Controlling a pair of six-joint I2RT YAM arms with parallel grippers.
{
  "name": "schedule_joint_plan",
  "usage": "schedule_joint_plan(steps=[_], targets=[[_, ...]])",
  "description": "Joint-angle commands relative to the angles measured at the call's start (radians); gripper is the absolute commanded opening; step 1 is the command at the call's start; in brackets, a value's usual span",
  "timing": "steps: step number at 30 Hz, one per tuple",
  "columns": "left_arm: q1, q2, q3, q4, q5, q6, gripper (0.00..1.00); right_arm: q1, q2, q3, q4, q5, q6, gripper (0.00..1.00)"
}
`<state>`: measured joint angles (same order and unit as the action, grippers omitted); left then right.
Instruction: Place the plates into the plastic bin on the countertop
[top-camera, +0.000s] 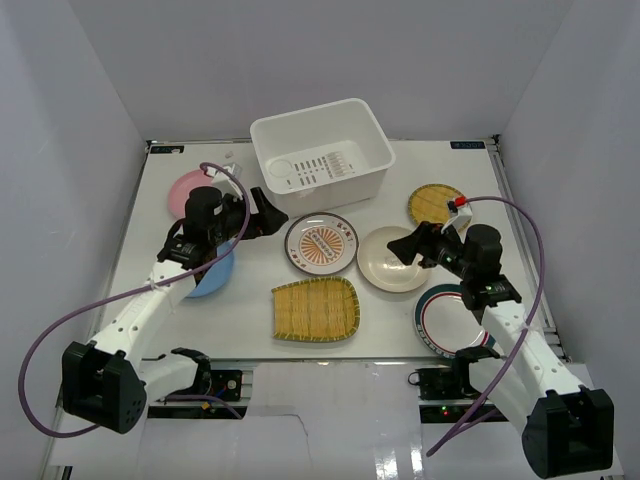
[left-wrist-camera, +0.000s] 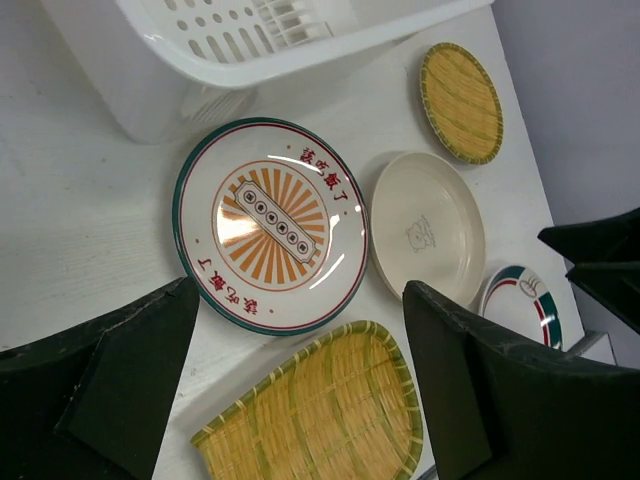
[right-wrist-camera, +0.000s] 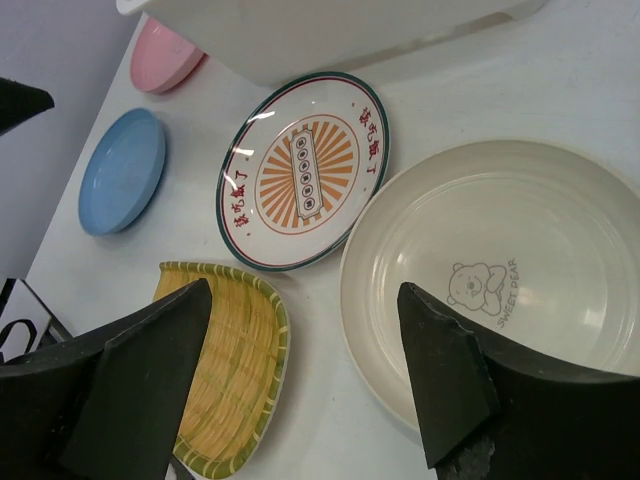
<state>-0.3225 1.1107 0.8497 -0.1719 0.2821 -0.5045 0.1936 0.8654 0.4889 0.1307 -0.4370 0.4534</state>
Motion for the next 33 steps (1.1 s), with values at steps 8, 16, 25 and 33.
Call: schedule_joint_plan(steps=[8,16,25,33], targets=[[0.023,0.122,0.187,-0.193,-0.377,0.032,0.84,0.084,-0.045,-0.05,0.055,-0.029,0.001,0.73],[0.41,0.3,0.204,-0.127,-0.313,-0.127,0.77,0.421,0.067,0.08,0.003,0.117,-0.056,0.68],[0.572,0.498,0.276,-0.026,-0.457,-0.128,0.77,0.806,0.455,0.328,0.067,0.317,-0.055,0.67],[0.654,0.739,0.379,0.044,-0.348,-0.068,0.76,0.917,0.931,0.687,0.052,0.4,-0.033,0.71]])
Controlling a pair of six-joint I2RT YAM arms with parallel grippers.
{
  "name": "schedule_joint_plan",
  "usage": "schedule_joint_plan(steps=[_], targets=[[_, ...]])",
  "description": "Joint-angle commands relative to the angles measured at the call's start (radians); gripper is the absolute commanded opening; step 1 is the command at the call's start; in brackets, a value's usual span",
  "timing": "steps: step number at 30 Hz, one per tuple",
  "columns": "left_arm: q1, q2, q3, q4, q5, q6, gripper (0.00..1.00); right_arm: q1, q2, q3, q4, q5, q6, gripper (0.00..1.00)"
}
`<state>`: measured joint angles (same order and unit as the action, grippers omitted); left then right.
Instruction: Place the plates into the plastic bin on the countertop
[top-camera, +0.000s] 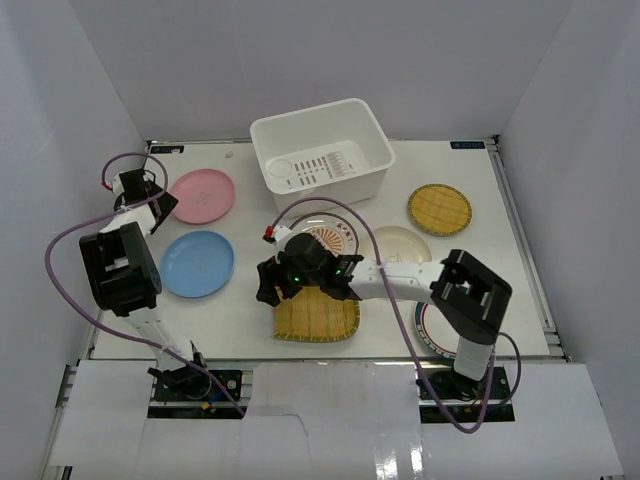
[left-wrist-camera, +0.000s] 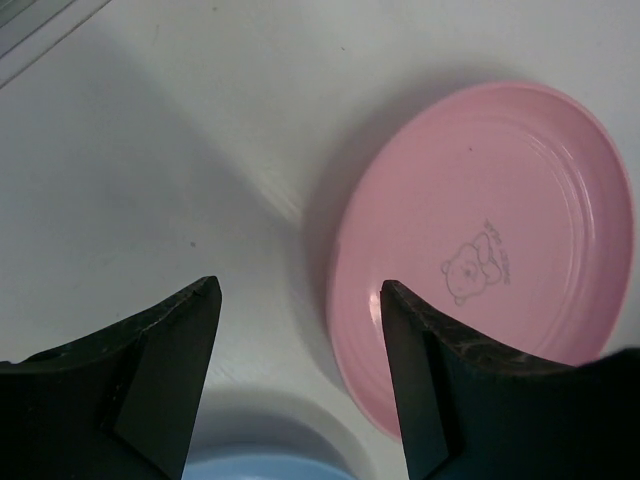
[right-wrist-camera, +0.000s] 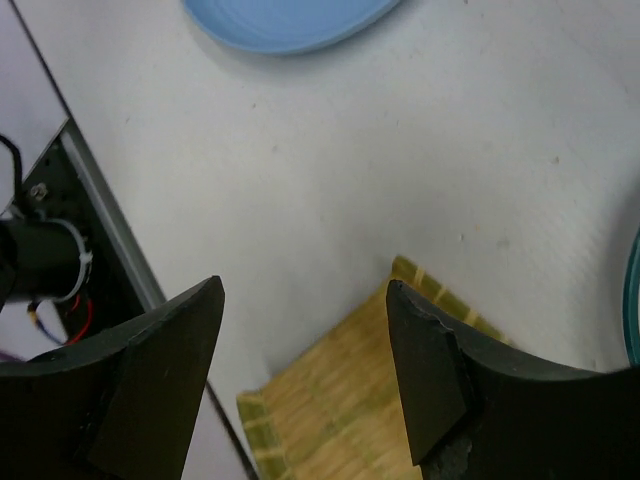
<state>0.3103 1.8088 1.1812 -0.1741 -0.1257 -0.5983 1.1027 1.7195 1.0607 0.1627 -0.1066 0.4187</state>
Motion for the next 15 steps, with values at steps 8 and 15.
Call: schedule_joint_plan(steps=[8,15], targets=[[0.032,0.181,0.132,0.108,0.182,0.017,0.7,0.009,0.412,0.534,-0.071,0.183,0.023,0.84],[0.032,0.244,0.159,0.105,0.196,0.017,0.62,0.011,0.626,0.781,-0.161,0.335,0.011,0.79]])
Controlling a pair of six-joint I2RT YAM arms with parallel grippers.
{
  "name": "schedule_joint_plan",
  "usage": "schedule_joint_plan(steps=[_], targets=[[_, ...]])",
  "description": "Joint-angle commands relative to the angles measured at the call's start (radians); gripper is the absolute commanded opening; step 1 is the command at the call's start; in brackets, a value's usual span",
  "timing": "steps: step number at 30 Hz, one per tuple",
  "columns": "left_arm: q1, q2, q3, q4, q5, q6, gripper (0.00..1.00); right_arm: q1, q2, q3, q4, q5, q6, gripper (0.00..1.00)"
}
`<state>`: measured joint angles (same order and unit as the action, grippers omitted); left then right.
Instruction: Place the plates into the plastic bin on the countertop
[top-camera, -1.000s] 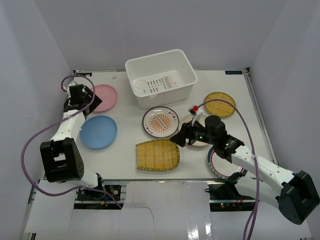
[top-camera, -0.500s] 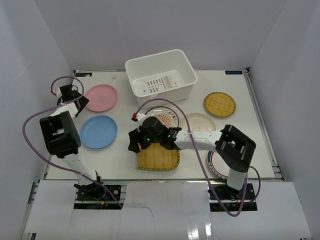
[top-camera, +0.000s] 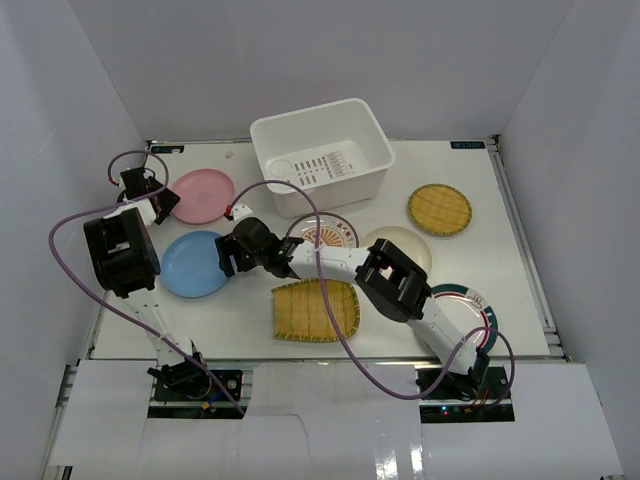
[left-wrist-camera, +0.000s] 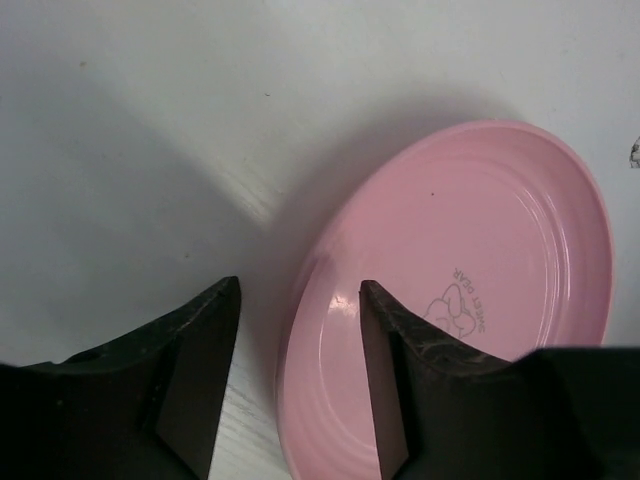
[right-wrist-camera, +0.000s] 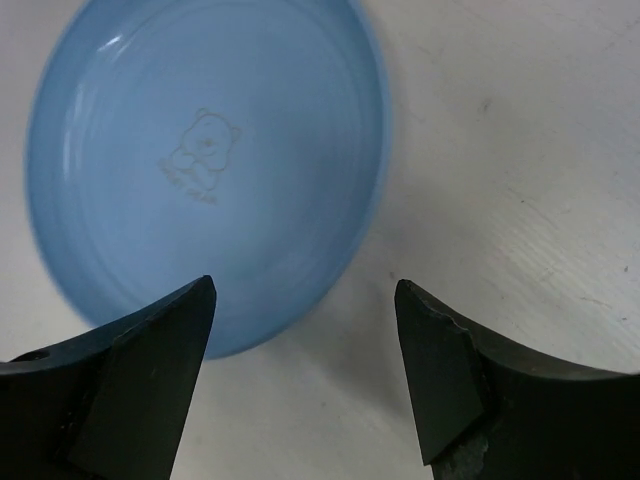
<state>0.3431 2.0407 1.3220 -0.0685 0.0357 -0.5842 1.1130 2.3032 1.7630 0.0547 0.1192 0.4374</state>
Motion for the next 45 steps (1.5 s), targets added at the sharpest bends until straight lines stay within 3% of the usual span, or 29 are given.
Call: schedule_joint_plan(steps=[1,4,6,7,8,10,11,13,14,22,26,30,35,42,45], targets=[[0.0,0.016,0.02,-0.001,0.036,0.001,0.6,-0.001,0.073,0.096,-0.053,0.115,-0.012,0.77],[0.0,0.029,0.031,-0.001,0.043,-0.003,0.52,-0.001,0.125,0.159,-0.085,0.132,-0.014,0.7],[0.0,0.029,0.031,-0.001,0.044,-0.008,0.44,-0.001,0.147,0.19,-0.105,0.132,-0.012,0.57],[0.0,0.026,0.029,-0.001,0.043,-0.006,0.38,0.001,0.151,0.191,-0.102,0.128,-0.012,0.49],[0.0,0.023,0.026,-0.001,0.038,-0.009,0.33,0.001,0.145,0.179,-0.095,0.123,-0.009,0.34],[0.0,0.012,0.019,-0.001,0.03,-0.009,0.19,0.001,0.098,0.109,-0.026,0.12,-0.009,0.14],[0.0,0.009,0.017,-0.001,0.026,-0.009,0.14,0.001,0.072,0.083,-0.006,0.12,-0.009,0.1],[0.0,-0.007,0.01,-0.002,0.018,-0.011,0.02,0.002,-0.015,0.029,0.051,0.131,-0.034,0.08],[0.0,-0.011,-0.001,-0.002,0.017,-0.009,0.0,0.002,-0.052,-0.023,0.065,0.138,-0.048,0.08],[-0.001,-0.146,-0.187,0.116,0.038,-0.091,0.0,-0.025,-0.491,-0.27,0.221,0.355,-0.313,0.08],[-0.001,-0.268,-0.277,0.156,0.07,-0.137,0.0,-0.193,-0.573,-0.27,0.234,0.343,-0.325,0.08],[-0.009,-0.411,-0.362,0.182,0.049,-0.204,0.0,-0.349,-0.524,-0.182,0.222,0.297,-0.312,0.08],[-0.042,-0.597,-0.451,0.2,0.021,-0.243,0.0,-0.458,-0.32,0.033,0.205,0.344,-0.345,0.08],[-0.121,-0.784,-0.443,0.202,0.024,-0.25,0.0,-0.512,-0.073,0.278,0.14,0.375,-0.417,0.08],[-0.206,-0.798,-0.37,0.202,-0.014,-0.207,0.0,-0.513,-0.031,0.277,0.119,0.364,-0.431,0.08]])
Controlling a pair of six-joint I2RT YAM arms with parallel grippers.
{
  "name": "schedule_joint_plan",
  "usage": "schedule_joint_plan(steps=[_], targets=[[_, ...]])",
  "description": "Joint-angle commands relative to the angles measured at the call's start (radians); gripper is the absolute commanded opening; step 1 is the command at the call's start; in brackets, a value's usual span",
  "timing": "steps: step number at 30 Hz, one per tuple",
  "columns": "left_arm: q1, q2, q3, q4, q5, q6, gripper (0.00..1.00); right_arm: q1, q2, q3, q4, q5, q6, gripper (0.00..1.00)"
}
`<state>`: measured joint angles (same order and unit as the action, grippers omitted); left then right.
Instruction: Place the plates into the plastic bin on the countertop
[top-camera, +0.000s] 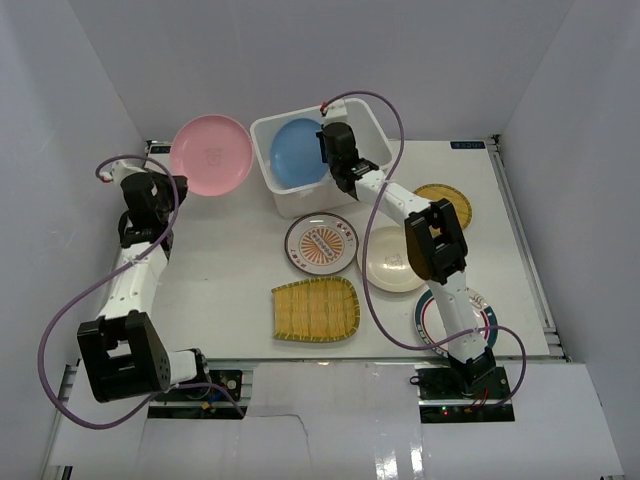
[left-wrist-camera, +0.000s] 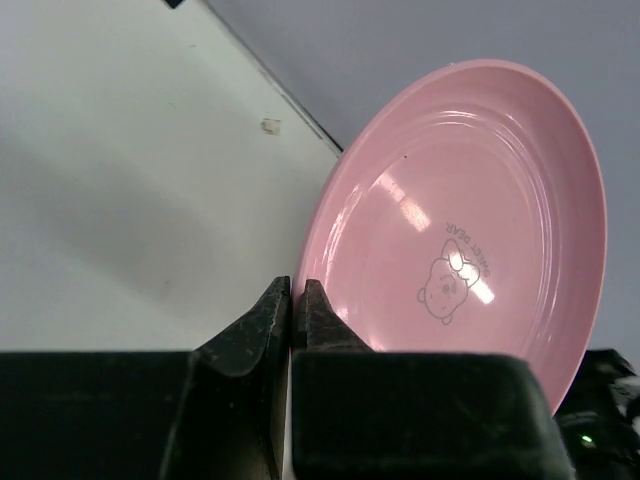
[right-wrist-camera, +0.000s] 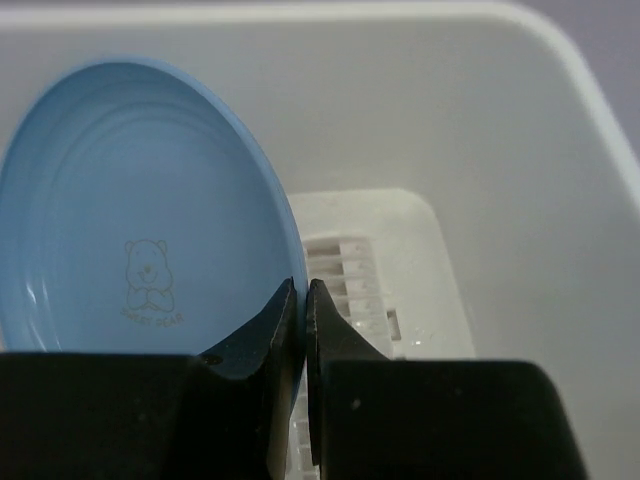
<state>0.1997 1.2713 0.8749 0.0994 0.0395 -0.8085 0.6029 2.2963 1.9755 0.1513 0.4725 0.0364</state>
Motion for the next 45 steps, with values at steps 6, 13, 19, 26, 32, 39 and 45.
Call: schedule_joint_plan(steps=[6,13,19,26,32,39,45], targets=[[-0.291,0.097,0.252,0.025,-0.143,0.113,0.0,-0.006,-0.07,0.003,0.031,-0.044,-0.01,0.56],[-0.436,0.304,0.467,-0.023,-0.243,0.183,0.0,-0.055,-0.217,0.039,-0.099,-0.104,0.043,0.73],[-0.493,0.483,0.639,-0.072,-0.277,0.227,0.0,-0.191,-0.55,-0.353,-0.118,-0.185,0.207,0.12],[-0.522,0.664,0.817,-0.139,-0.305,0.27,0.0,-0.259,-0.868,-0.791,-0.084,-0.299,0.278,0.15],[-0.528,0.753,0.912,-0.174,-0.273,0.269,0.16,-0.261,-0.971,-1.058,-0.023,-0.46,0.304,0.21],[-0.529,0.743,0.929,-0.179,-0.237,0.273,0.54,-0.259,-0.908,-1.19,0.043,-0.69,0.298,0.36],[-0.53,0.637,0.932,-0.193,-0.168,0.305,0.73,-0.247,-0.749,-1.115,0.102,-0.83,0.249,0.54]])
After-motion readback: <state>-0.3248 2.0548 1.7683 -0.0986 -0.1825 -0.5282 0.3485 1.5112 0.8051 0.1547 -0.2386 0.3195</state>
